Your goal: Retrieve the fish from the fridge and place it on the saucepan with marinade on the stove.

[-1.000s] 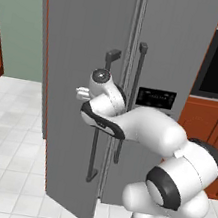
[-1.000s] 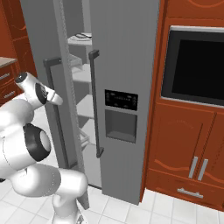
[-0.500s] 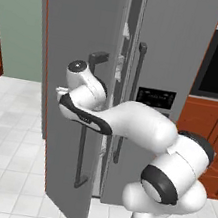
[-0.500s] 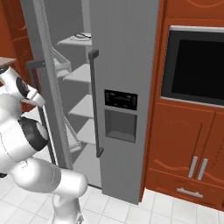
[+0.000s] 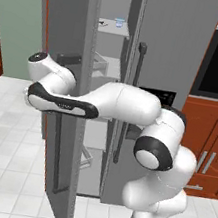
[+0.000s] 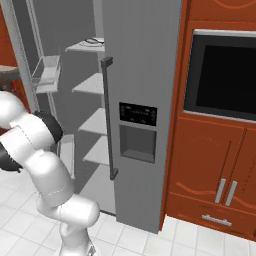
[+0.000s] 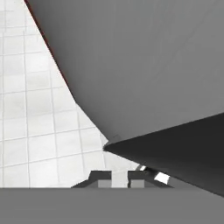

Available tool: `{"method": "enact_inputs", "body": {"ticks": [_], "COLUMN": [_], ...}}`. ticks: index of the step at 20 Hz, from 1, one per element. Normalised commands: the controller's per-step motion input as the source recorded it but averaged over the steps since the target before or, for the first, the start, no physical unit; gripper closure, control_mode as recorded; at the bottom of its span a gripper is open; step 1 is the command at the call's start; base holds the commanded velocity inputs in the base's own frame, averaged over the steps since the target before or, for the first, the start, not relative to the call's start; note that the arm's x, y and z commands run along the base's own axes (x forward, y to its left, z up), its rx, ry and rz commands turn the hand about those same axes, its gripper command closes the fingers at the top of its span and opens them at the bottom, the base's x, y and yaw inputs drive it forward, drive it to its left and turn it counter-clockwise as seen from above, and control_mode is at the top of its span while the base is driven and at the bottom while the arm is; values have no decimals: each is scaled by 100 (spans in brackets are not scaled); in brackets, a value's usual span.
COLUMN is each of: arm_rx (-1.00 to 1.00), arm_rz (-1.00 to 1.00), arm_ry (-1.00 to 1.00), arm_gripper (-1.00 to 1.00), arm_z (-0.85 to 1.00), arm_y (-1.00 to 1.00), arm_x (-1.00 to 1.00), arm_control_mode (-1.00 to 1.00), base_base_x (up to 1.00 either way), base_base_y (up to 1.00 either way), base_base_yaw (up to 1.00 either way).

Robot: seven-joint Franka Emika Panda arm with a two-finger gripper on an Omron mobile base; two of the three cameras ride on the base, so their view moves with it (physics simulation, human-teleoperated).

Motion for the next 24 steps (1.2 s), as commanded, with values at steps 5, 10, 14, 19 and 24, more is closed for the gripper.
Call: {"method": "enact_inputs", "body": {"ticks": [5,10,14,19,24], "arm_rx": [0,-1,-5,-1,-3], "arm_rz": [1,4,0,-6,-9], "arm_ry": [9,10,-8,-45,-55], "arm_gripper": [100,-100,-100,-100,-100], "arm_z": [-46,-49,-2,61,99], "arm_y": [100,96,37,-8,-33], "arm_x": [-7,0,-48,-100,-100], "arm_control_mode": [-100,-100,-100,-100,-100], "base_base_x": [0,0,0,0,0], "base_base_y": [0,0,0,0,0], "base_base_yaw": [0,0,0,0,0]}}
